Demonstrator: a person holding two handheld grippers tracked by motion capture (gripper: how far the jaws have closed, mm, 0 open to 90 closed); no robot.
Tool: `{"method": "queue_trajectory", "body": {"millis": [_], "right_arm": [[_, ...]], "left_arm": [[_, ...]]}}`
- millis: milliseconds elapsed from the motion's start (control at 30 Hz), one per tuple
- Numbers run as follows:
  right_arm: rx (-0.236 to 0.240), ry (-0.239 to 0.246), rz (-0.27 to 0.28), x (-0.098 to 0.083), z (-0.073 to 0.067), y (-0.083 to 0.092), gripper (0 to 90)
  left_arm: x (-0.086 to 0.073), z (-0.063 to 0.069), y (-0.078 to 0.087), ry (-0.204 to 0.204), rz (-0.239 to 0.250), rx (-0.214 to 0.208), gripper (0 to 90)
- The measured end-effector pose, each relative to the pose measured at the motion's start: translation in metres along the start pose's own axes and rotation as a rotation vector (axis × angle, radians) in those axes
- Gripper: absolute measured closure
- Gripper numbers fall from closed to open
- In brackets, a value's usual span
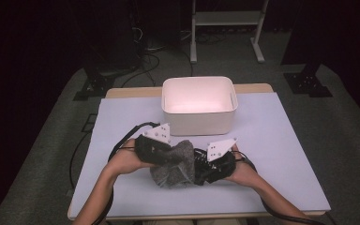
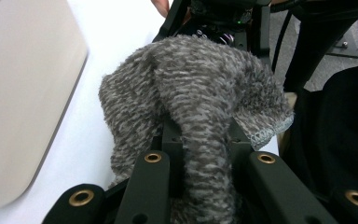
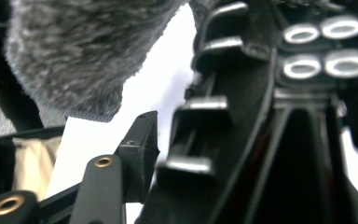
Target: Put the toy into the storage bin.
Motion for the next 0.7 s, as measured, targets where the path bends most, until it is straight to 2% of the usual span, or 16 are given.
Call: {"method": "queue_trajectory", "body": {"millis": [200, 300, 367, 567, 633, 700], "right_arm": [[0.006, -0.018, -0.039, -0.009, -0.003, 0.016, 42.2], [0.008, -0.035, -0.032, -0.013, -0.004, 0.024, 43.5], [-0.001, -0.024, -0.046, -0.016, -0.004, 0.028, 43.5], [0.021, -0.029, -0.089, -0.019, -0.005, 0.037, 40.7], [0.028, -0.028, -0.116, -0.019, -0.005, 0.041, 42.5], [0.053, -0.064, -0.123, -0.019, -0.006, 0.047, 47.6]], "left_arm": [[0.01, 0.002, -0.01, -0.021, -0.007, -0.019, 75.9], [0.012, 0.002, -0.013, -0.023, -0.008, -0.025, 75.9], [0.013, 0.002, -0.014, -0.024, -0.008, -0.028, 75.9], [0.013, 0.002, -0.016, -0.027, -0.017, -0.034, 75.7], [0.013, 0.003, -0.016, -0.025, -0.012, -0.033, 75.7], [0.012, 0.003, -0.016, -0.024, -0.01, -0.036, 75.7]]}}
Point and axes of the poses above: each handheld gripper's, and its own axes: y roughly backward along the jaws, x roughly out of its top, z roughly to its right, the point moved 4 cm from there along -y, roughly forward along the jaws, and after that the axes turned 1 degree about y, right-handed, at the moved point
